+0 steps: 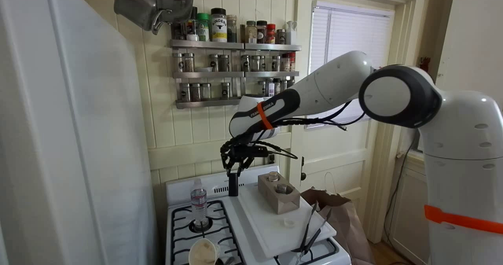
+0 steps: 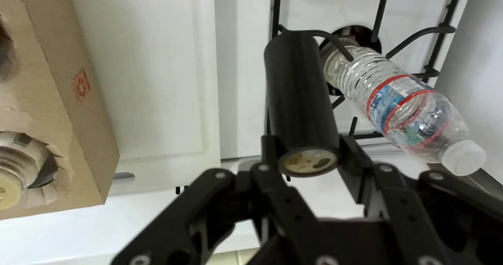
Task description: Put the black bottle upright
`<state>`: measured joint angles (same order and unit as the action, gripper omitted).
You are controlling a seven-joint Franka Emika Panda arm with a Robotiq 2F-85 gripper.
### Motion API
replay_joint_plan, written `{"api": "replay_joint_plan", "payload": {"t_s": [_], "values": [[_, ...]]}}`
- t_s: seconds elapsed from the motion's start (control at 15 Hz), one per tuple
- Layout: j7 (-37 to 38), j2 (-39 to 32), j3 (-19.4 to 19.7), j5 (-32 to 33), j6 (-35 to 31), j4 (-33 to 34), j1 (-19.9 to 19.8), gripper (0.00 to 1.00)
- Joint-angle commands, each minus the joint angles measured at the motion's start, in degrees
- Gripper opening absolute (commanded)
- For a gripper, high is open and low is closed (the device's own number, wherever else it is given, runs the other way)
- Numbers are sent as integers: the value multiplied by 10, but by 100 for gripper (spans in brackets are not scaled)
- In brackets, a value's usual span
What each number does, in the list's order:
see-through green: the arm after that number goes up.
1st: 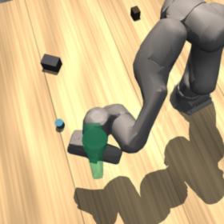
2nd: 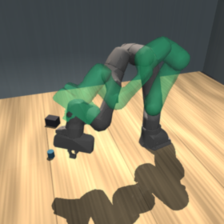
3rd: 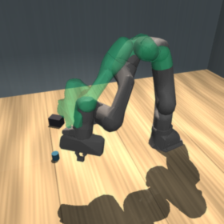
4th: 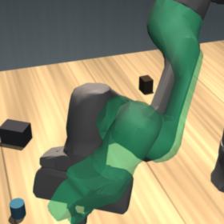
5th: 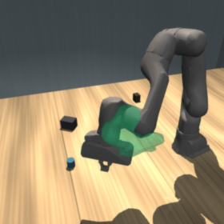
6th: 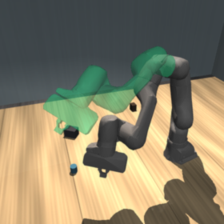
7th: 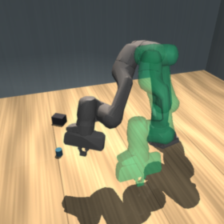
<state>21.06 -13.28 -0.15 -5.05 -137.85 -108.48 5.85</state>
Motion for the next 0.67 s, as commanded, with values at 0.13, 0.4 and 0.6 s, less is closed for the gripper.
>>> {"api": "replay_joint_plan", "payload": {"t_s": [0.13,0.4,0.6], "values": [[-21,165,-5,-3,-104,-203,-13,18],[-134,277,7,-72,-62,-314,-28,18],[-197,364,38,-112,-57,-394,-33,18]]}}
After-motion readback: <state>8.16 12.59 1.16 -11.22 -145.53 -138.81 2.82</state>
